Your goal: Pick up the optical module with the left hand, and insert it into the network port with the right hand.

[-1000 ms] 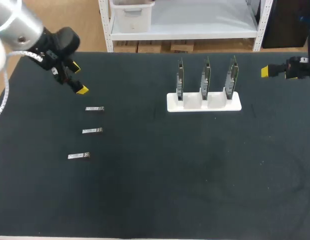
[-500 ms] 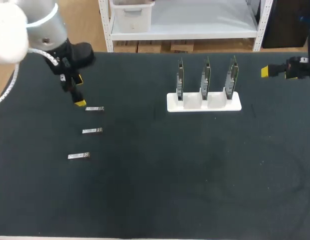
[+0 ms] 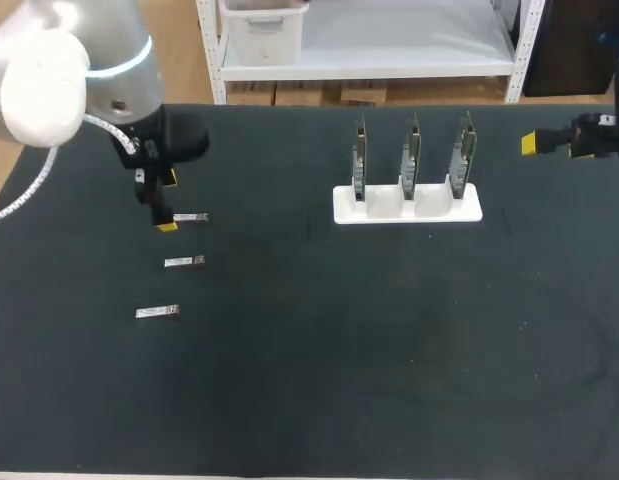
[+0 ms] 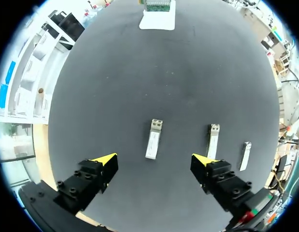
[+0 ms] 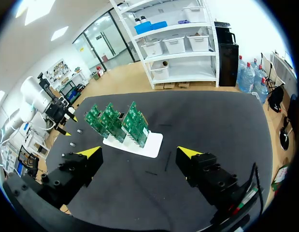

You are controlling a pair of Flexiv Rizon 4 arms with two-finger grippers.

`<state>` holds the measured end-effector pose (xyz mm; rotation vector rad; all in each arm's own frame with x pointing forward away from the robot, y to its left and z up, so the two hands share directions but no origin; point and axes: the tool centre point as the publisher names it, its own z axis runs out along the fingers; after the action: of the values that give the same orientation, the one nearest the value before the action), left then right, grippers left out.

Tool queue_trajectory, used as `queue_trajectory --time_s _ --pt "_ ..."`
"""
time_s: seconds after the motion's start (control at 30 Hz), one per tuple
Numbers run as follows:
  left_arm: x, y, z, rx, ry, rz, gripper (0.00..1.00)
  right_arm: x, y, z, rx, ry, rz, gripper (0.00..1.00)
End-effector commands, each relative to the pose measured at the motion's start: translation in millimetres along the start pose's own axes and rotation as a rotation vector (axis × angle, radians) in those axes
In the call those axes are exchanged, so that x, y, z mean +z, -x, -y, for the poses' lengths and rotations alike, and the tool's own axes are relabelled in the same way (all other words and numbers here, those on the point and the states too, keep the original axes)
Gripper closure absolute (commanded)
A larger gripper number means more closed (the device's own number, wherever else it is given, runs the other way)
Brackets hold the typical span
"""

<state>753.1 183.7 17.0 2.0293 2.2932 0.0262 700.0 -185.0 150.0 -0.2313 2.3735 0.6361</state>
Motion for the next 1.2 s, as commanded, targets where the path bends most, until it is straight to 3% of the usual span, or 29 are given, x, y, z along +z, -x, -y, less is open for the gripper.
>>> queue_trajectory --time_s 0.03,0.97,1.0,1.03,1.1,1.2 --pt "8.9 0.1 10.1 -0.007 0.029 0.01 0.0 0.0 0.0 0.0 0.0 0.0 0.0 0.0" --pt "33.2 6.0 5.4 -0.026 -0.031 -0.049 0.0 0.0 0.0 0.0 0.0 0.0 0.0 0.0" --pt "33.3 6.1 5.4 -0.029 -0.031 -0.049 0.05 0.0 0.0 0.0 0.0 0.0 0.0 0.0" --pt "33.4 6.1 5.4 -0.03 -0.032 -0.049 0.53 0.0 0.0 0.0 0.0 0.0 0.0 0.0" --pt "33.7 6.2 5.7 -0.03 -0.031 -0.048 1.0 0.0 0.0 0.0 0.0 0.0 0.0 0.0" --pt "34.3 6.7 6.5 -0.035 -0.028 -0.036 1.0 0.0 0.0 0.0 0.0 0.0 0.0 0.0"
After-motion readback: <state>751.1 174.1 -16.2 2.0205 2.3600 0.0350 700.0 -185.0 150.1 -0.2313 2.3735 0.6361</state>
